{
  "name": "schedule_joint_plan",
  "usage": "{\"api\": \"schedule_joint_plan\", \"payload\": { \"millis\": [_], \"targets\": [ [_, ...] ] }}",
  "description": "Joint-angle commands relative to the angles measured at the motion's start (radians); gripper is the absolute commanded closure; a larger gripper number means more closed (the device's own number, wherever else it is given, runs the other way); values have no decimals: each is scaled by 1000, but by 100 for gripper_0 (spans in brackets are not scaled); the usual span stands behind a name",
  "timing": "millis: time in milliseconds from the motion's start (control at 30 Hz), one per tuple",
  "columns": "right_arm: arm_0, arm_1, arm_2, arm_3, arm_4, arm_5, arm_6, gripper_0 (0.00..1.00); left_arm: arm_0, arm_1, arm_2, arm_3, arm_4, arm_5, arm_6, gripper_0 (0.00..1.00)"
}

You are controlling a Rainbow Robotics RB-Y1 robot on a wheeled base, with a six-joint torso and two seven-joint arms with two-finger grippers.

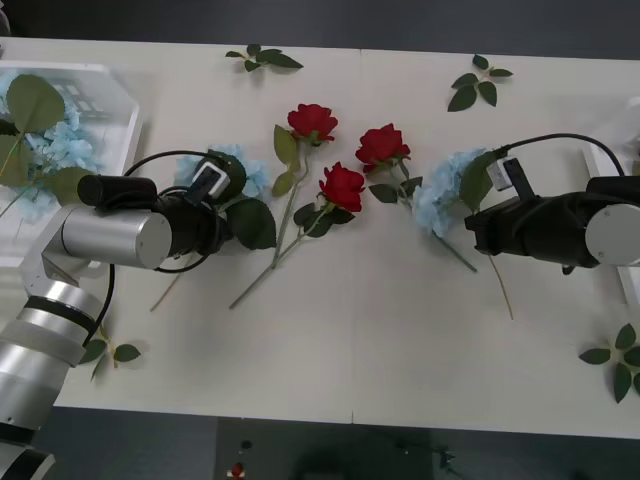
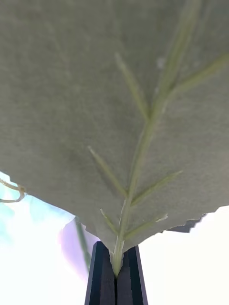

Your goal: Put the red flowers into the right box and the blue flowers into the left box

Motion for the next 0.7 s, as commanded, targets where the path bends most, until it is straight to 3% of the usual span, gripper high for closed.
{"api": "schedule_joint_plan", "payload": {
  "millis": [33, 300, 400, 533, 700],
  "targets": [
    [78, -53, -135, -141, -21, 45, 21, 100, -13, 8, -9, 26, -9, -1, 47, 100],
    [209, -5, -379, -329, -111, 243, 67, 100, -12, 59, 35, -62, 51, -1, 52, 100],
    [245, 50, -471, -371, -171, 326, 167, 100, -12, 111, 98, -151, 140, 89, 63, 100],
    [249, 110, -539, -371, -267, 418, 313, 100, -12, 175, 218, -229, 281, 227, 66, 100],
    [249, 170, -555, -371, -386, 441, 494, 100, -12, 269, 316, -258, 410, 299, 64, 100]
  ]
}}
